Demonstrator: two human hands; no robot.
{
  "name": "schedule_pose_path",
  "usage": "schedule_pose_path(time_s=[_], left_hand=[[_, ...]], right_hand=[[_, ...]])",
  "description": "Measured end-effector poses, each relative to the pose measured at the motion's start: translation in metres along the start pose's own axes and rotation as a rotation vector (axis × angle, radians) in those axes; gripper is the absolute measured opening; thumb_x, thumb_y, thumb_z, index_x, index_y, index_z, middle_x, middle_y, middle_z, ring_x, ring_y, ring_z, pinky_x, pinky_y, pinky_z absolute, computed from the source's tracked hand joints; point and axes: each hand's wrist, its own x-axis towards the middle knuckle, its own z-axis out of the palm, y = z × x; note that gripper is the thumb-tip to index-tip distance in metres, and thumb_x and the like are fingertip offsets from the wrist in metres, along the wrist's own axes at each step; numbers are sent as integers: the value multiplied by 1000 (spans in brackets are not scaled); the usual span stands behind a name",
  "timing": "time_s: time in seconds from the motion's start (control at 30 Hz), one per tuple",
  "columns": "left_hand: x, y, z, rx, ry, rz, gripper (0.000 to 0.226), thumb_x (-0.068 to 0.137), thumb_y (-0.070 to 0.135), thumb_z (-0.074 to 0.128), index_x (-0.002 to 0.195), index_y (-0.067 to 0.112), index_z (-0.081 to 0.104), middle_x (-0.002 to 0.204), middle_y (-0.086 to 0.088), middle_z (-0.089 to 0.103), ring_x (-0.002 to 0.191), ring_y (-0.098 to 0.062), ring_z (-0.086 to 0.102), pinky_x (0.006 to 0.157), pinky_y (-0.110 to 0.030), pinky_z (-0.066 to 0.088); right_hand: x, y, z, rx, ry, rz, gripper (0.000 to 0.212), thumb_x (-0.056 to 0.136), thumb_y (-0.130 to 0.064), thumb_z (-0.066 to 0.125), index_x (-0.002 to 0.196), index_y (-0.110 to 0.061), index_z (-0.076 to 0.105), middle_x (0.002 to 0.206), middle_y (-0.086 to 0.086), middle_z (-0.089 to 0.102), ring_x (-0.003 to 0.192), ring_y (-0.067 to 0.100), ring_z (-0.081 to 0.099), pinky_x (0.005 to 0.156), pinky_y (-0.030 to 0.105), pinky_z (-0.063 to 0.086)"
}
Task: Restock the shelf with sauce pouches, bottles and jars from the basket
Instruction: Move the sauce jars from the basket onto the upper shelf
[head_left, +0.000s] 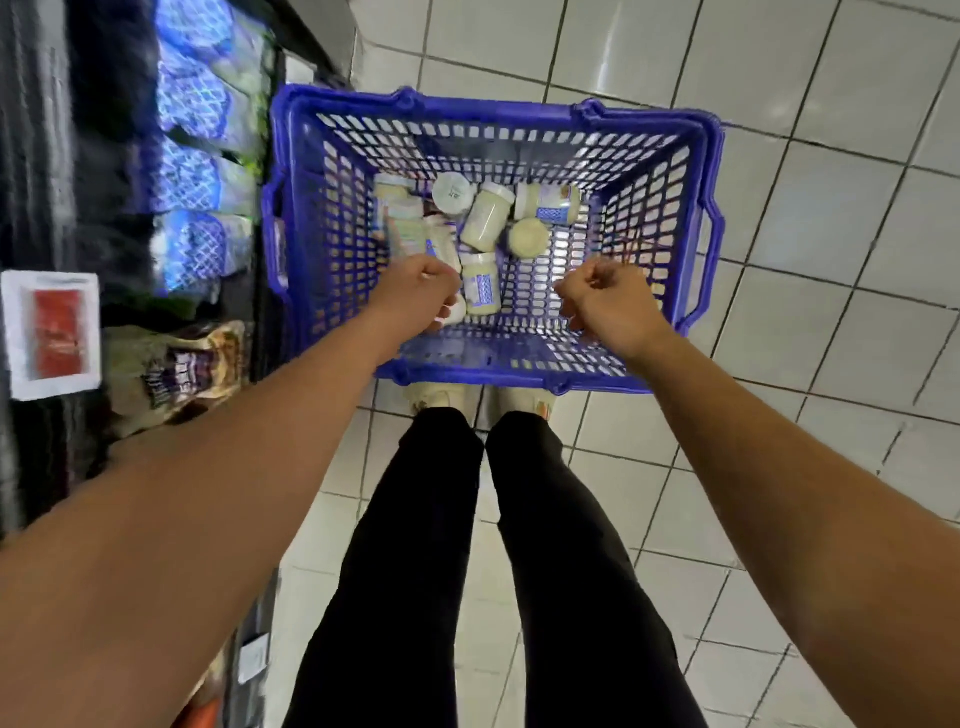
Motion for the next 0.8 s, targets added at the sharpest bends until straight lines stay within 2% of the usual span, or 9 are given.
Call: schedule_pose_path(time_s=[0.07,0.17,0.27,0.37,0.47,0.53,0.6,0.7,0.8], left_hand=[[35,-16,15,43,13,-48,15,93,18,62,78,20,63,80,-7,64,68,-19,60,65,-34,54],[84,-33,32,102,65,-115,17,89,19,64,72,14,63,81,-12,61,82,-23,61,84,-42,56],[123,-38,48,155,44,-122,13,89,19,62,84,7,64,86,-17,62,89,-25,62,77,-32,51],[148,-41,64,265,57,-108,22,90,22,61,82,2,63,86,-20,65,88,-33,65,59,-25,38],[162,-48,80,350,92,-112,37,91,28,62,116,1,60,119,-19,64,106,-36,60,71,-29,36],[169,-55,91,330,109,-100,51,93,27,64,134,5,45,129,-16,59,113,-33,58,74,-31,36],[174,-60,100,303,140,-90,58,94,25,65,139,6,34,132,-16,57,115,-33,58,77,-32,40],[180,-64,109,264,186,-59,58,94,20,65,137,3,29,131,-20,56,115,-37,58,93,-43,50],[184,-67,112,319,216,-48,61,93,20,66,138,6,27,129,-20,58,116,-39,57,96,-50,49]], right_hand=[[34,18,10,-23,-10,26,16,96,-15,59,98,0,63,68,9,58,55,19,51,46,25,40],[81,40,24,-99,-12,48,17,94,-20,63,103,-7,56,81,14,59,71,25,53,62,39,44],[122,51,36,-302,41,-11,46,91,-32,67,126,-7,50,101,13,60,87,25,56,74,40,47],[156,55,47,-481,107,-140,58,86,-34,72,131,-8,46,118,15,60,101,31,59,79,34,44],[183,55,59,-658,115,-223,69,84,-32,72,142,-16,38,138,20,42,122,40,48,98,45,45],[195,57,68,-812,83,-273,74,84,-33,72,147,-27,33,141,18,32,127,41,40,96,50,46],[205,61,76,-923,45,-303,73,85,-36,72,147,-34,33,144,16,27,132,41,33,91,53,49],[214,65,83,-997,52,-313,63,89,-42,69,143,-33,37,147,15,26,132,41,33,84,52,50],[218,71,86,-976,116,-308,53,93,-41,65,137,-26,41,141,17,32,125,43,40,82,51,49]])
